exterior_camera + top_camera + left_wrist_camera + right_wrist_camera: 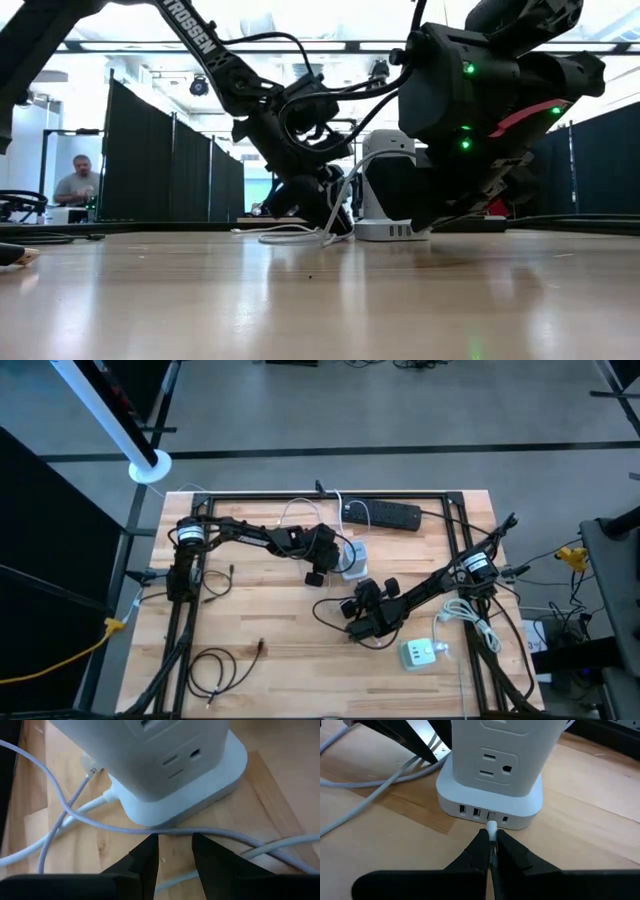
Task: Insert USB
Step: Insert the white charger cable into the top white outlet extension
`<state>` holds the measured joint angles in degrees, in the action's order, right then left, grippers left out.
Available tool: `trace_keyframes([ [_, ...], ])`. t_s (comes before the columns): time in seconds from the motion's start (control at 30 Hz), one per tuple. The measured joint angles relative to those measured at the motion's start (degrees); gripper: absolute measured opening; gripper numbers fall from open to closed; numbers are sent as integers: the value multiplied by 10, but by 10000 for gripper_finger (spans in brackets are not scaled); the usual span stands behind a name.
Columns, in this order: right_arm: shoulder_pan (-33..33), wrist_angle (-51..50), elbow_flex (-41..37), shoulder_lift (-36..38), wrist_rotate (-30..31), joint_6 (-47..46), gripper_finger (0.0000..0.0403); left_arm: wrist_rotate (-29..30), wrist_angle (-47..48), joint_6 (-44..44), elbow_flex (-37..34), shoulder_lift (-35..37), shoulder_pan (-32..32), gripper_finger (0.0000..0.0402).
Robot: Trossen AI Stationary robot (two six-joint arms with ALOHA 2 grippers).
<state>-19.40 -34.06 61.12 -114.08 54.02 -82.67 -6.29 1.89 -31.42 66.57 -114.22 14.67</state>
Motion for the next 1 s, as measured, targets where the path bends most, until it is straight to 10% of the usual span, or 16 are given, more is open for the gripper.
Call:
trace_keyframes([
  [1.0, 6, 10, -4, 0, -14, 1, 7, -31, -168, 52, 0, -46, 29, 110],
])
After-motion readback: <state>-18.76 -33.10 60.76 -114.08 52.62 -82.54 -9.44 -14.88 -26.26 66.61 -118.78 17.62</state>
